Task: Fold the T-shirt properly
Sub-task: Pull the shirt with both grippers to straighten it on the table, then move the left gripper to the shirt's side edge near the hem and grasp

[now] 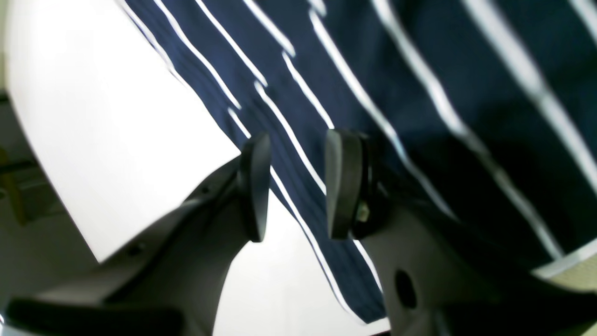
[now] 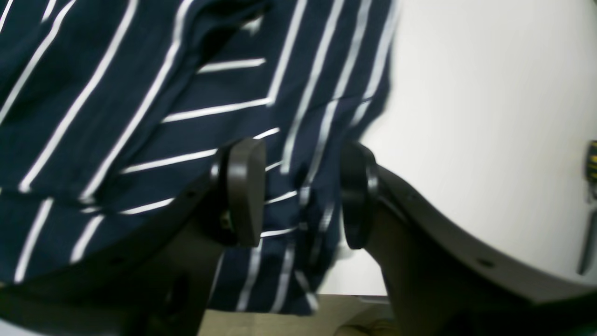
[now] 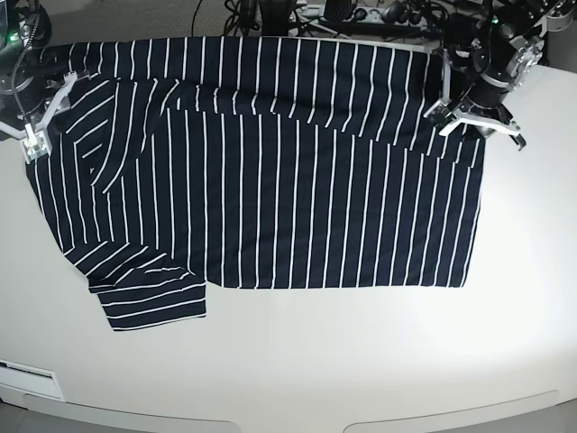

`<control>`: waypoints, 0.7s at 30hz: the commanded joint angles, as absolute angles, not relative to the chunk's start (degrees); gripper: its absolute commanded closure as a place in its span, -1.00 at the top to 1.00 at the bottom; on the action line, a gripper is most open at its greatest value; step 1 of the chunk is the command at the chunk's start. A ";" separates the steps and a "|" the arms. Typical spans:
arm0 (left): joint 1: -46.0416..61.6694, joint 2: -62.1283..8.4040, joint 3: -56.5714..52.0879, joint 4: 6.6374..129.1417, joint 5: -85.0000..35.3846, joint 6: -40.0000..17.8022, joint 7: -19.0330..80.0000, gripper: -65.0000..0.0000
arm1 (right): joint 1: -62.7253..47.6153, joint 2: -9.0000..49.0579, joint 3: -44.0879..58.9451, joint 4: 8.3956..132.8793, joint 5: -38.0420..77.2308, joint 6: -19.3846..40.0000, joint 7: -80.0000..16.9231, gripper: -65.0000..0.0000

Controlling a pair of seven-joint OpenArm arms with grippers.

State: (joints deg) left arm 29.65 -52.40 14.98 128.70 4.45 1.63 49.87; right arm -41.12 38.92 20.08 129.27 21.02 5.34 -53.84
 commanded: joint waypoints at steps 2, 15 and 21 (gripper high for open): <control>29.50 -53.34 14.52 131.57 8.08 3.88 49.04 -0.33 | -41.12 39.83 21.41 130.37 20.60 4.91 -51.48 -0.12; 18.50 -43.57 -11.20 122.72 -8.86 10.00 42.65 -0.33 | -41.43 39.68 21.39 130.34 21.21 6.70 -50.30 -0.12; 0.89 -37.06 -22.31 97.23 -35.62 -11.07 42.19 0.03 | -41.43 39.68 21.39 130.34 21.19 7.53 -50.15 -0.12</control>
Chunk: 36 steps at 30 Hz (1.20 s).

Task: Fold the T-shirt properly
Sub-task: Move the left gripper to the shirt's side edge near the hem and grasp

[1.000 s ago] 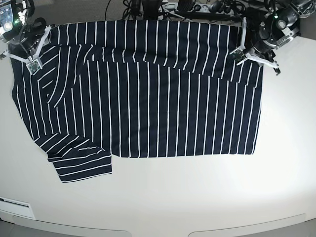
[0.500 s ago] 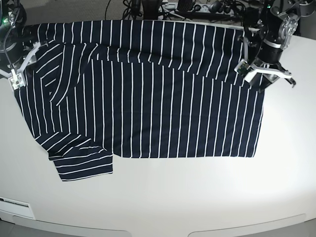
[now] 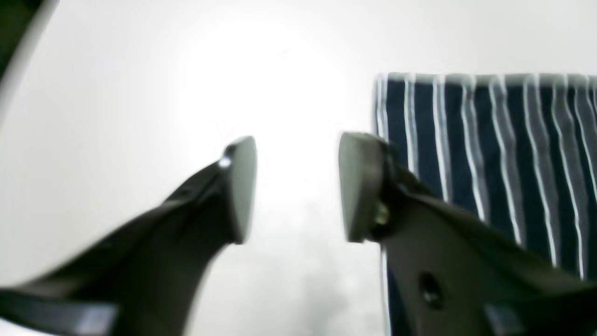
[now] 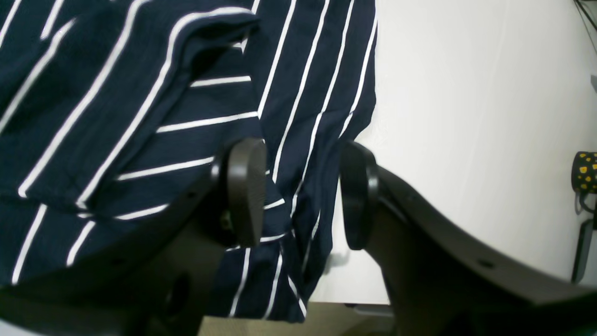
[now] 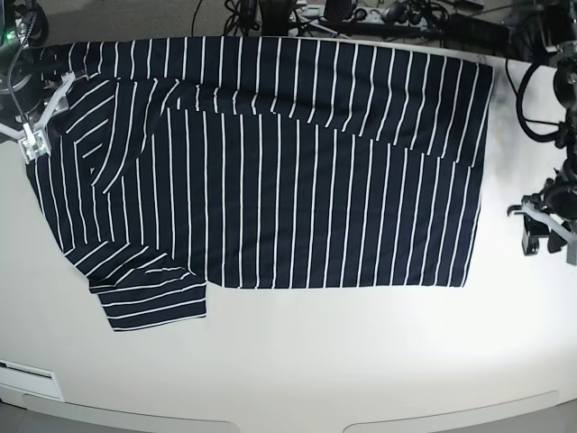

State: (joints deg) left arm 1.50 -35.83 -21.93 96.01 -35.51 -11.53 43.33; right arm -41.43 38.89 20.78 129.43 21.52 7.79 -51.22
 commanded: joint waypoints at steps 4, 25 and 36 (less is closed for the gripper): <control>-8.82 -36.80 -22.15 78.91 -48.31 -22.31 44.73 0.34 | -41.43 39.68 21.37 130.34 21.19 7.51 -50.15 -0.12; -29.56 -28.38 -8.51 46.41 -55.13 -29.30 47.94 0.34 | -41.43 39.68 21.39 130.34 21.19 7.49 -49.78 -0.12; -29.56 -25.76 -7.88 46.41 -52.90 -27.73 49.15 0.00 | -41.41 39.68 21.39 130.34 21.19 7.49 -49.69 -0.12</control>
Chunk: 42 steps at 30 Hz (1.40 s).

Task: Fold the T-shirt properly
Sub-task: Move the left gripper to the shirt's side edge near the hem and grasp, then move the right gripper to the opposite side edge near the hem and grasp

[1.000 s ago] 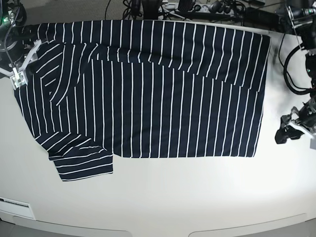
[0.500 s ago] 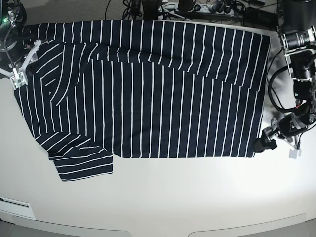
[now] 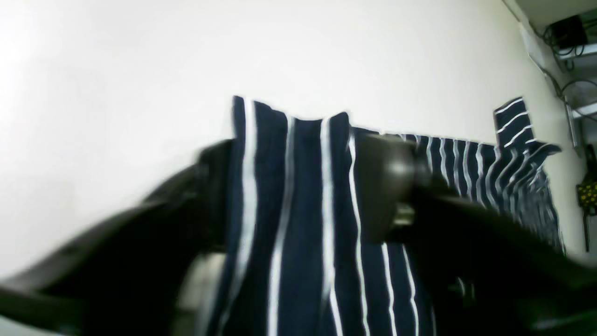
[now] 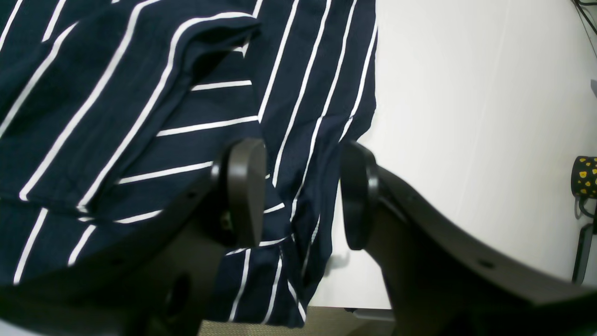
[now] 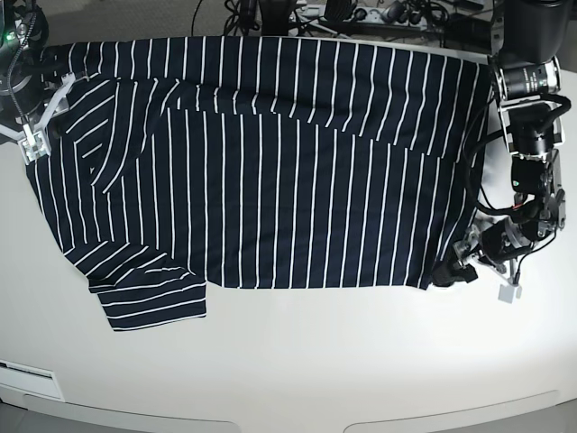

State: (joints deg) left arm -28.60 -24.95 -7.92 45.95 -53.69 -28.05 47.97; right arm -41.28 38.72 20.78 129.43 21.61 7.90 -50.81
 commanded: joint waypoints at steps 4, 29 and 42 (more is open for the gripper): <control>-29.58 -25.89 -7.90 46.44 -50.74 -21.65 48.86 -1.00 | -41.41 39.68 21.39 130.34 21.19 7.51 -48.62 -0.12; -40.36 -26.57 -7.94 46.50 -66.39 -32.69 63.75 -1.00 | -40.97 39.70 21.39 130.34 21.19 7.51 -44.23 -0.12; -39.94 -30.22 -7.94 46.52 -71.02 -32.62 74.04 -1.00 | -31.55 39.68 21.37 130.32 23.05 11.55 -38.96 -0.12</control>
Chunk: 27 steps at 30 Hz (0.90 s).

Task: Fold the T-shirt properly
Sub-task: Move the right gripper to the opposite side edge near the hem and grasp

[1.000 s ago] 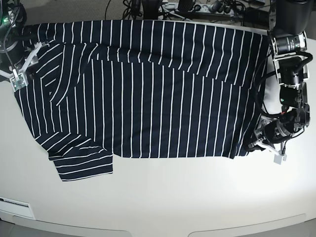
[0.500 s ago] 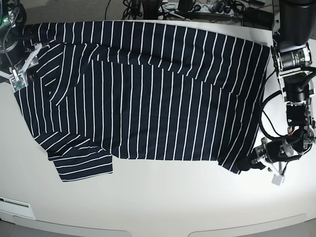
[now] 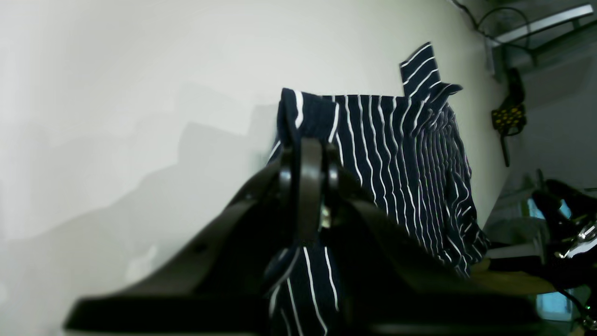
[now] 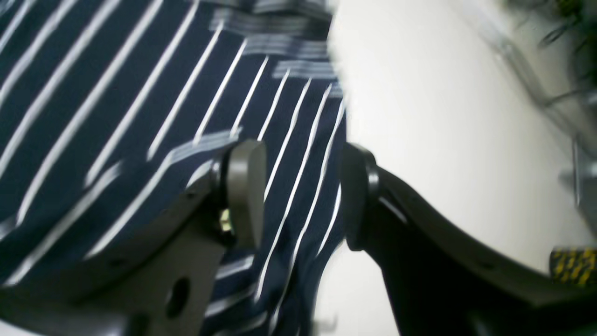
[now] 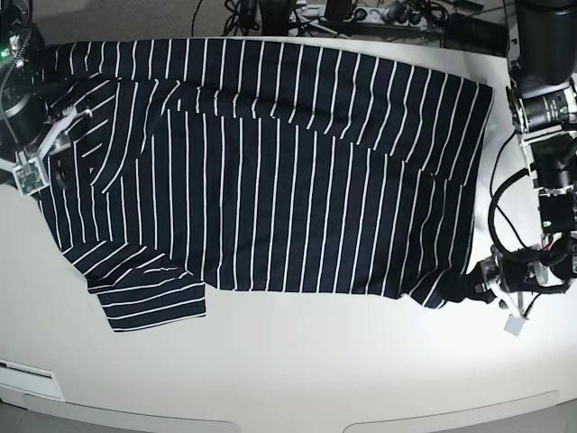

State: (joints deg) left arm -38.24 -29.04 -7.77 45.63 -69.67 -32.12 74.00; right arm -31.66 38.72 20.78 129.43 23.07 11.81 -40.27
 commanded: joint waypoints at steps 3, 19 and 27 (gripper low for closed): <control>-39.13 -31.86 -7.94 46.50 -71.05 -32.49 74.28 -1.00 | -27.31 39.66 21.37 128.46 28.58 14.57 -38.59 -0.12; -31.14 -33.67 -7.94 46.50 -71.00 -34.83 73.93 -1.00 | 12.45 36.10 8.03 76.88 43.70 31.40 -38.24 -0.12; -31.16 -33.67 -7.94 46.50 -71.00 -34.79 73.76 -1.00 | 26.37 32.67 7.42 57.84 43.16 34.70 -37.89 -0.11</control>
